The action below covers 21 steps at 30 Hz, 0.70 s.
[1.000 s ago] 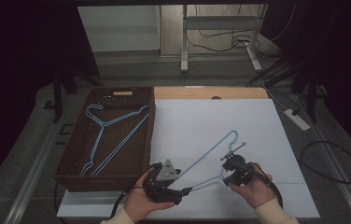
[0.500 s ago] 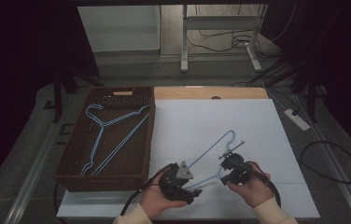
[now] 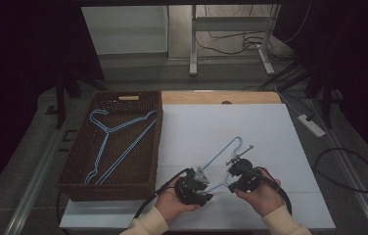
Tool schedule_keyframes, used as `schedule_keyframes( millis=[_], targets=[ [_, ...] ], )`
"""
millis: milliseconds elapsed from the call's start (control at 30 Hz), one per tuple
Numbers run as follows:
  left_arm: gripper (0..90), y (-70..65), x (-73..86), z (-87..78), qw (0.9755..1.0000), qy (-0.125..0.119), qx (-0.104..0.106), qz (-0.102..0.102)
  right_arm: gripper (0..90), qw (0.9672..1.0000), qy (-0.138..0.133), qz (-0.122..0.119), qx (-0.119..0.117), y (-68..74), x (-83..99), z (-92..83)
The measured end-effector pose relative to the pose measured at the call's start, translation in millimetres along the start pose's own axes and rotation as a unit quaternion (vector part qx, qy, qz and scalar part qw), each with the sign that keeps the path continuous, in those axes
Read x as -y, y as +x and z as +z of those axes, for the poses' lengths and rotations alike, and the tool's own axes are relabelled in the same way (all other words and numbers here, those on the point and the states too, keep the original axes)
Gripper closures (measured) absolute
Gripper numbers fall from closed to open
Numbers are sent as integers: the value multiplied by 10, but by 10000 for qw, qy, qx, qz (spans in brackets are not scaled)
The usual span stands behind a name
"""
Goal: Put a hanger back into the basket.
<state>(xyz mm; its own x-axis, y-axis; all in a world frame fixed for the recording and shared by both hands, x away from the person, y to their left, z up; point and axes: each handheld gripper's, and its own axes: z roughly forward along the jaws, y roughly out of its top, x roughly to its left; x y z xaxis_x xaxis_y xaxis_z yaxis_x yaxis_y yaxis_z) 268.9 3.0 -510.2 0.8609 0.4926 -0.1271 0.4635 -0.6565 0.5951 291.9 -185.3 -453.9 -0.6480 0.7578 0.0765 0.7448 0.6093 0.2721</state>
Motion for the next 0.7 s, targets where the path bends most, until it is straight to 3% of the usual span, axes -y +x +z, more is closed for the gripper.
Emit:
schedule_keyframes(
  millis=[167,367,433,500,567,600,633,700],
  targets=[
    [832,-4,4,-16,9999,-36,91,-34,866,9999,-99,12,-103,-2,8,-21],
    [858,-13,8,-34,9999,-74,93,28,859,9995,-238,-6,-209,-21,39,-36],
    [861,-18,11,-43,9999,-92,65,56,724,9969,-690,41,-382,-71,60,-81],
    [862,-24,14,-52,9999,-98,34,82,607,9901,-1267,120,-586,-136,77,-144],
    [862,-29,21,-68,9998,-174,3,76,496,9821,-1795,171,-549,-206,96,-207],
    [862,-27,24,-80,9998,-187,-5,92,459,9743,-2198,183,-454,-263,116,-245],
    [862,-29,27,-92,9997,-241,-21,72,457,9705,-2357,219,-459,-296,131,-264],
    [863,-33,35,-114,9995,-315,-51,38,423,9580,-2800,361,-501,-376,177,-300]
  ],
)
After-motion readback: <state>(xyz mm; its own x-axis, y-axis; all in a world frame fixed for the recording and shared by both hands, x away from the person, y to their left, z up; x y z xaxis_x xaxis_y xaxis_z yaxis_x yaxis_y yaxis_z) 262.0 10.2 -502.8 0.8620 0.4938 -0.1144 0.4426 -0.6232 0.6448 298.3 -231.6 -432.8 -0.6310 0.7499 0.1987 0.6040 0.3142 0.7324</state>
